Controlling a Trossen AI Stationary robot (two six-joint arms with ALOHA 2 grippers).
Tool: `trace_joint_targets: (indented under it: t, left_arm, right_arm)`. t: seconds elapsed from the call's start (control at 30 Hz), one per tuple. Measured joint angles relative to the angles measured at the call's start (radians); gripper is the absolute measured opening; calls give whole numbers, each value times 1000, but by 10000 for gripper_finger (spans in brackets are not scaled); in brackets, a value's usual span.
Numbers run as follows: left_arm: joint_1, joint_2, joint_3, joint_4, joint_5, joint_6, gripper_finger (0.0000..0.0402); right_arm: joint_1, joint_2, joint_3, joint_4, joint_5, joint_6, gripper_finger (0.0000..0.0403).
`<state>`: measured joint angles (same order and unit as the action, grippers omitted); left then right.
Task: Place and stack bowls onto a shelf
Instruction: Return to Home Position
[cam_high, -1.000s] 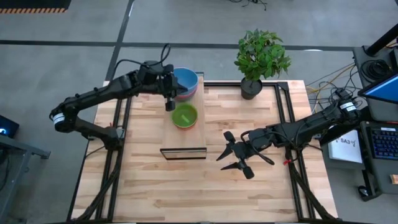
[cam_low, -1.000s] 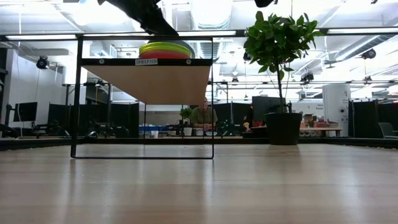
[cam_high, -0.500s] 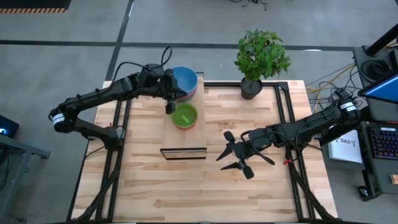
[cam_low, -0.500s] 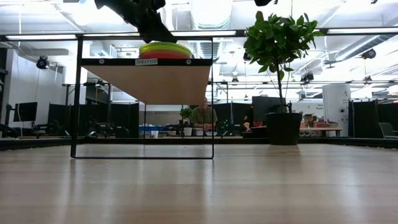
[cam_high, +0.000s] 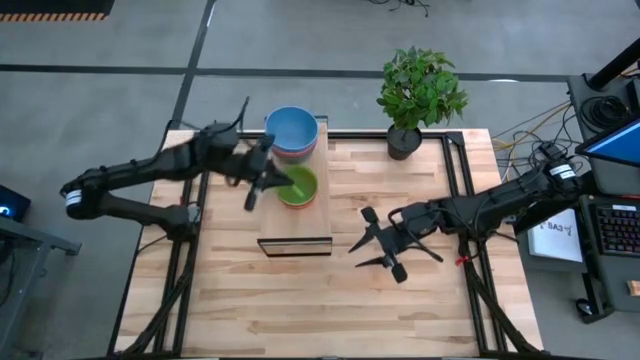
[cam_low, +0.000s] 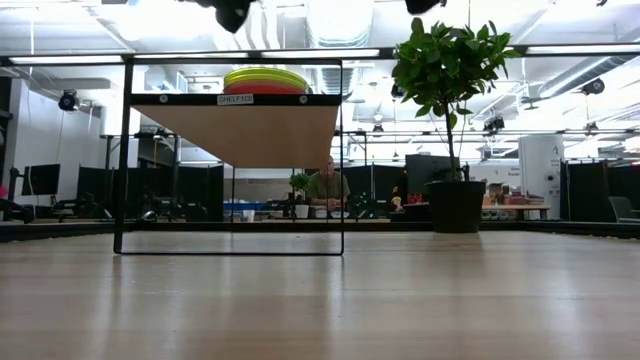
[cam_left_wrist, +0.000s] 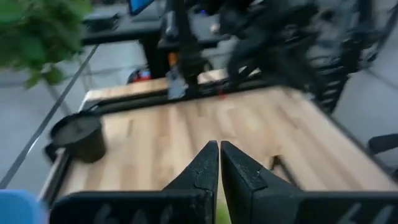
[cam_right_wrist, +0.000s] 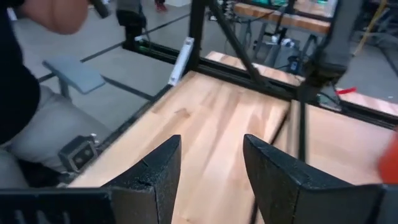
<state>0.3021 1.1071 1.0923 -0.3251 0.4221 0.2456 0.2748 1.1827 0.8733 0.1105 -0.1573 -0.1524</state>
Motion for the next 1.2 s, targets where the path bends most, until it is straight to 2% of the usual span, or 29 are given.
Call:
trace_joint_targets:
  t: [0.27,0.4,0.53,0.87,1.2]
  left_arm:
    - [-149,-246,-319,302,4,-126,0]
    - [-200,-365,-436,361,4,-137,0]
    - [-208,-471,-529,402,3,-160,0]
    - [-203,-634,-693,424,-100,-151,0]
    - [-160,-738,-786,422,-101,-178,0]
  right_arm:
    - [-102,-108,-180,130,-2,11,139]
    - [-168,-190,-285,188,-4,29,125]
    - [-221,-299,-367,205,-8,65,115]
    - [-267,-575,-544,201,-7,92,107]
    - [-305,-835,-697,178,2,135,89]
